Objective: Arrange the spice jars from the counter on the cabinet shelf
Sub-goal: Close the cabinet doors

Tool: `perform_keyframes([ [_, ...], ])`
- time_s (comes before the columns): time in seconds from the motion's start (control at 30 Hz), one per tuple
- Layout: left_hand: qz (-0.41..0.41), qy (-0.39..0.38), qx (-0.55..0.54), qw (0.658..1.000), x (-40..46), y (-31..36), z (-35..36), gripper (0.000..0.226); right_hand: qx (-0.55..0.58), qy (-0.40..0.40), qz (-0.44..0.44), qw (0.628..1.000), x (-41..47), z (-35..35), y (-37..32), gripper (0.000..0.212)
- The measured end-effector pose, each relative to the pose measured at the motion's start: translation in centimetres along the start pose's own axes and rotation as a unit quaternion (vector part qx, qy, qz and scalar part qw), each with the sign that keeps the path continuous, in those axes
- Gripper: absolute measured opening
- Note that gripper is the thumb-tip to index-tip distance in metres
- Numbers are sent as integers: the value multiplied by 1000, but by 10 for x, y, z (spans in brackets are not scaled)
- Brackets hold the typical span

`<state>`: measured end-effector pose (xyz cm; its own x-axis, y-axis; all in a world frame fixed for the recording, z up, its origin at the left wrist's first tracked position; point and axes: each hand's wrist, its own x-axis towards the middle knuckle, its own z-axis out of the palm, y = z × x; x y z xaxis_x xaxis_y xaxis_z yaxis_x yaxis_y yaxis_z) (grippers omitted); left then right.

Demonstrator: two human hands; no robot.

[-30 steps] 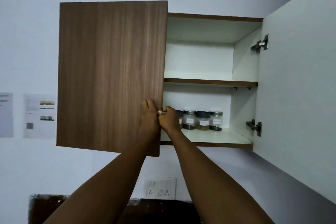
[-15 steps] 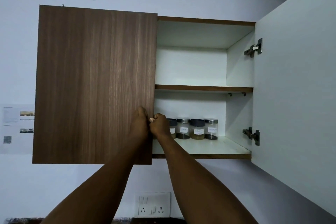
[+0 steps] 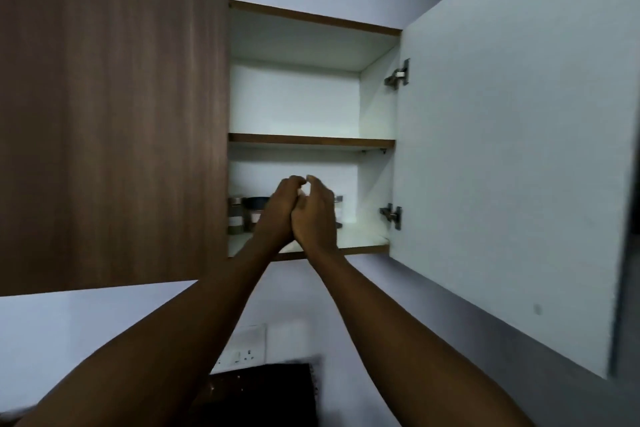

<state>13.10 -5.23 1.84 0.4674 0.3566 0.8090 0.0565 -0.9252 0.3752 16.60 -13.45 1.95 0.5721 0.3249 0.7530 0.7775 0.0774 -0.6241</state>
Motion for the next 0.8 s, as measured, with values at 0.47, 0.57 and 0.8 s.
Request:
perform_keyframes([
  [0.47,226,-57,-309,922,-33,294,156,53,-255,382,52,887,-29,-316,49,81],
  [0.57,201,-58,-301,930,-35,311,147,51,-116,342,150,920,-34,-322,43,68],
  [0.8,196,100,-297,929,-45,264,65,46,-61,358,20,932,-67,-245,-11,43],
])
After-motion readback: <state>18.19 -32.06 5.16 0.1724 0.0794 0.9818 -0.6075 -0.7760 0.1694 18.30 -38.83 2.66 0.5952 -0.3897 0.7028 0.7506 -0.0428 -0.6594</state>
